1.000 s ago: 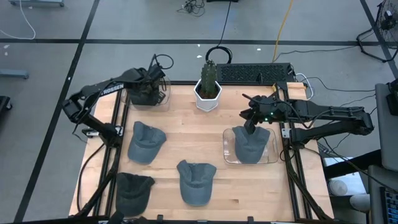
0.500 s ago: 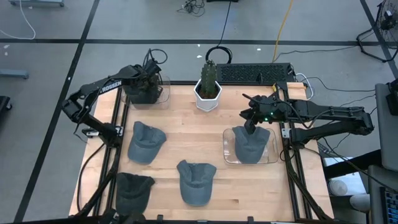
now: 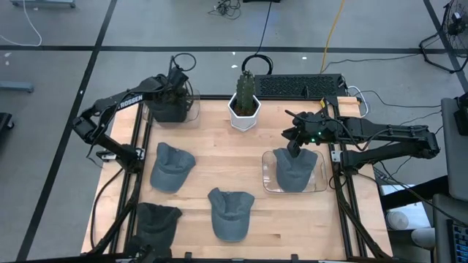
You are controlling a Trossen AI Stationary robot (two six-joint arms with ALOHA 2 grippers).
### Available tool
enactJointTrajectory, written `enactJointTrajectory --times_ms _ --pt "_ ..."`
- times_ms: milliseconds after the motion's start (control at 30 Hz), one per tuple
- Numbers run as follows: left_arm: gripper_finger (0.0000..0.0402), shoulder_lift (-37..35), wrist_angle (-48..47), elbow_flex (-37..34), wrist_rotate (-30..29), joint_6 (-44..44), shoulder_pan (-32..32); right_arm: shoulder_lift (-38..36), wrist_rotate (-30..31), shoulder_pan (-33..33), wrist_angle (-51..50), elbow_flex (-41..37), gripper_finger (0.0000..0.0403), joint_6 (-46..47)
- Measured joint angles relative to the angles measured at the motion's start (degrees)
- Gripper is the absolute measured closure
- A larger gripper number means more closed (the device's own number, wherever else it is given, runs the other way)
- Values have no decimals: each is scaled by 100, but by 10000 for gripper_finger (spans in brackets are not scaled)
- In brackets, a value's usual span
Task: Pick & Place hat
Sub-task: Put the right black cap into the top transparent bin
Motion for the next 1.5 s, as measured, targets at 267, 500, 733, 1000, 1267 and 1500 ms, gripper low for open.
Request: enactJointTrajectory --times_ms 267,500,733,1000,1267,1500 --pt "309 0 -598 274 166 182 -68 2 -27 2 2 0 358 339" --pt "309 -2 -1456 735 175 333 -278 2 -30 2 2 0 358 313" --pt "309 -7 -1737 1035 171 509 -494 2 -31 2 2 0 358 301" --pt "309 -7 -1415 667 174 592 -494 2 -32 2 2 0 358 299" --pt "288 -7 -1460 597 481 819 -457 2 -32 2 3 0 358 301" --pt "172 -7 -1700 688 481 636 -435 2 -39 2 2 0 358 304"
